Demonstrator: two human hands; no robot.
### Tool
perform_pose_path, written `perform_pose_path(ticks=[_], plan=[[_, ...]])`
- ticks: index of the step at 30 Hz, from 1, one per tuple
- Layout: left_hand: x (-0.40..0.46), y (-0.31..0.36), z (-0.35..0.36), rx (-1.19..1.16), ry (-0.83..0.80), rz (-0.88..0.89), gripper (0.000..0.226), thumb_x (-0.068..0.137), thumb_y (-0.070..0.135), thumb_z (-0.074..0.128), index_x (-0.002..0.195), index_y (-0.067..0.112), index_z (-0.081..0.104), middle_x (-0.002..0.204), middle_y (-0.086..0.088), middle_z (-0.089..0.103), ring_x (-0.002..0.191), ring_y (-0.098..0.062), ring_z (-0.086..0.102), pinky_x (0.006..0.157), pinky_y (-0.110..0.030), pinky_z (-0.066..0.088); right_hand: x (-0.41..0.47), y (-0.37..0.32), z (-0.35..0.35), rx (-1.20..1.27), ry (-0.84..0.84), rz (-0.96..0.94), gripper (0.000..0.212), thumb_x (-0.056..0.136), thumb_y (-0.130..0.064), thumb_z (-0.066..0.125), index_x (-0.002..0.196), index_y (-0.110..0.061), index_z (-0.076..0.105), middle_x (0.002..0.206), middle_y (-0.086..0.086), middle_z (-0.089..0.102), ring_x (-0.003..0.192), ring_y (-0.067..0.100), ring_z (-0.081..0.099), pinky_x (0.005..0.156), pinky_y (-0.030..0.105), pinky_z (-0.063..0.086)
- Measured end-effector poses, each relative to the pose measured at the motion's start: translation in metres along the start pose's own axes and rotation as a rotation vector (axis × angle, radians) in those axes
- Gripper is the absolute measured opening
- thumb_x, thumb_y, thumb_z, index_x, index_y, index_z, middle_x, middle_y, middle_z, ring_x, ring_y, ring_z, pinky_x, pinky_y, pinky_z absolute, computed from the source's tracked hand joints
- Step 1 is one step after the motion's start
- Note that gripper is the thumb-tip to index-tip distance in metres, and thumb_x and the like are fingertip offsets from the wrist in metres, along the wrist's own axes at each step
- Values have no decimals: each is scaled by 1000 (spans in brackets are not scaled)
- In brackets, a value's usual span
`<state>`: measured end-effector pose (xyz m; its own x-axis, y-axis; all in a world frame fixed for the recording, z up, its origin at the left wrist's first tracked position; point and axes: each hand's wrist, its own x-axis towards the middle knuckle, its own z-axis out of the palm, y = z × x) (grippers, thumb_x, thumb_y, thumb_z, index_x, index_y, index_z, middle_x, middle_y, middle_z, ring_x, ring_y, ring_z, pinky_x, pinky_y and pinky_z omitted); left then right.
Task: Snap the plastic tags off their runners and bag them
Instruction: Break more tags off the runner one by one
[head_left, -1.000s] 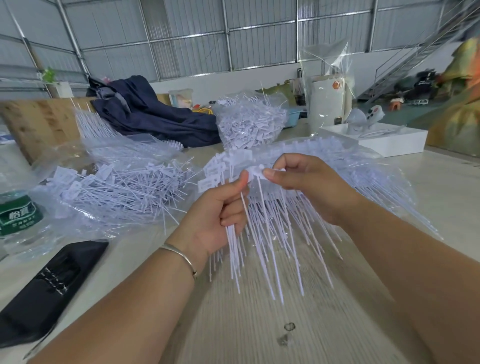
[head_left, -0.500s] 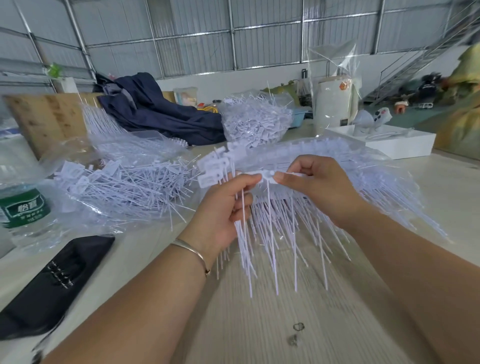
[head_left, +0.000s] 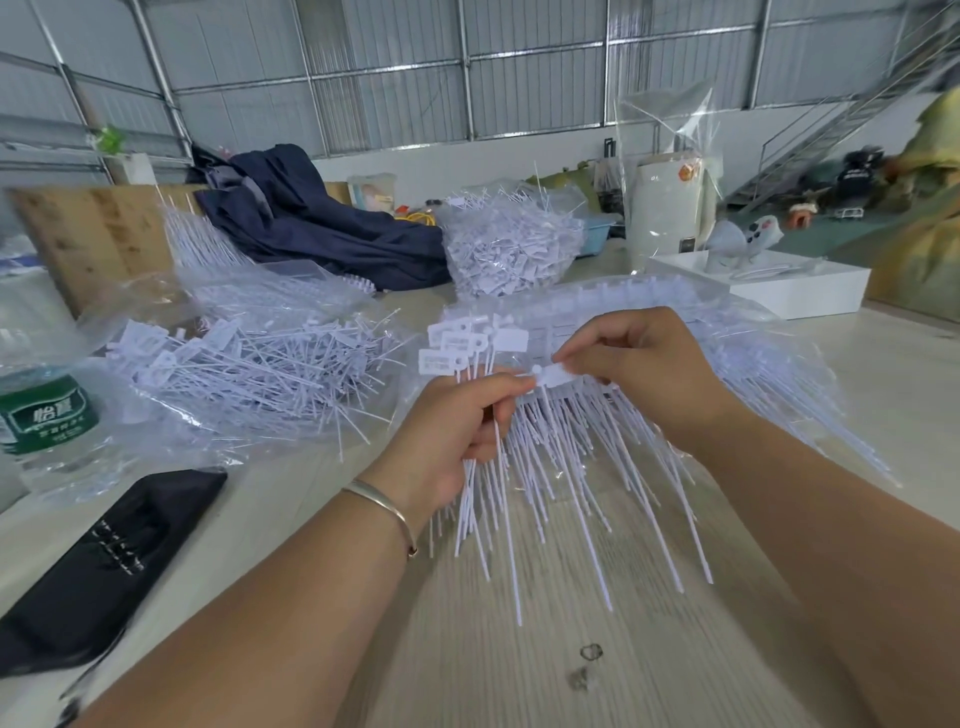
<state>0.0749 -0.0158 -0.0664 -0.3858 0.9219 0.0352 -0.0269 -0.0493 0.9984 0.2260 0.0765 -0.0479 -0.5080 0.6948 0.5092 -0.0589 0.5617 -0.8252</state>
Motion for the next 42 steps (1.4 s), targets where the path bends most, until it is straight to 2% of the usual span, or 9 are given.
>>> perform_pose_path(ticks=[4,13,18,25,28,31,35,39,42], plan=[[1,-1,-1,100,-16,22,14,80,16,69,82,6,59,45,1,39,41,-14,24,39,-20,19,1,-1,0,29,-12,47,27,76,7,63,64,-14,76,57,19,52,61,23,40,58,31,32],[-4,0,6,257,-195,49,16,77,1,68,77,10,56,43,5,32,36,-11,26,39,-17,22,3,-1,-10,59,-121,146,26,74,17,50,59,5,68,37,-4,52,36,0,44,42,8,33],[2,-10,4,759,135,201,14,77,13,68,68,20,60,54,8,54,40,2,47,40,-13,33,3,6,-9,-35,-151,245,39,70,15,51,39,-7,61,41,6,52,39,6,35,43,14,30],[6,-3,-8,250,143,-26,36,74,11,80,50,21,55,45,7,47,33,-6,38,36,-12,28,6,17,-9,40,-6,174,16,86,-3,56,79,10,60,56,3,44,56,15,39,61,29,30],[5,-4,-3,140,65,-100,19,87,17,72,74,13,57,59,0,49,42,-8,41,36,-17,26,6,14,-6,53,-34,204,13,88,2,47,78,-1,54,46,-8,42,62,19,41,60,27,31],[2,-2,0,47,45,-130,26,93,37,62,88,12,57,59,0,56,42,-8,47,35,-15,30,6,13,-1,21,-57,208,19,82,8,45,69,-1,53,50,-3,44,56,18,38,55,25,30],[1,1,1,32,-48,-152,35,94,49,55,79,19,46,54,6,40,39,-7,27,34,-16,20,3,14,6,-67,-82,158,10,80,5,52,77,6,61,59,0,51,63,17,44,64,30,36],[-2,3,1,44,-66,-122,24,77,45,76,80,24,63,54,10,30,43,-6,21,35,-16,17,3,16,6,-59,-76,128,15,83,6,54,77,-4,64,61,3,54,62,15,48,63,25,39],[-2,2,-1,37,-48,-82,18,74,34,80,61,23,72,54,10,31,43,-6,22,35,-17,17,4,16,2,-15,-75,124,18,83,7,56,76,-7,65,60,0,56,51,2,48,54,13,38]])
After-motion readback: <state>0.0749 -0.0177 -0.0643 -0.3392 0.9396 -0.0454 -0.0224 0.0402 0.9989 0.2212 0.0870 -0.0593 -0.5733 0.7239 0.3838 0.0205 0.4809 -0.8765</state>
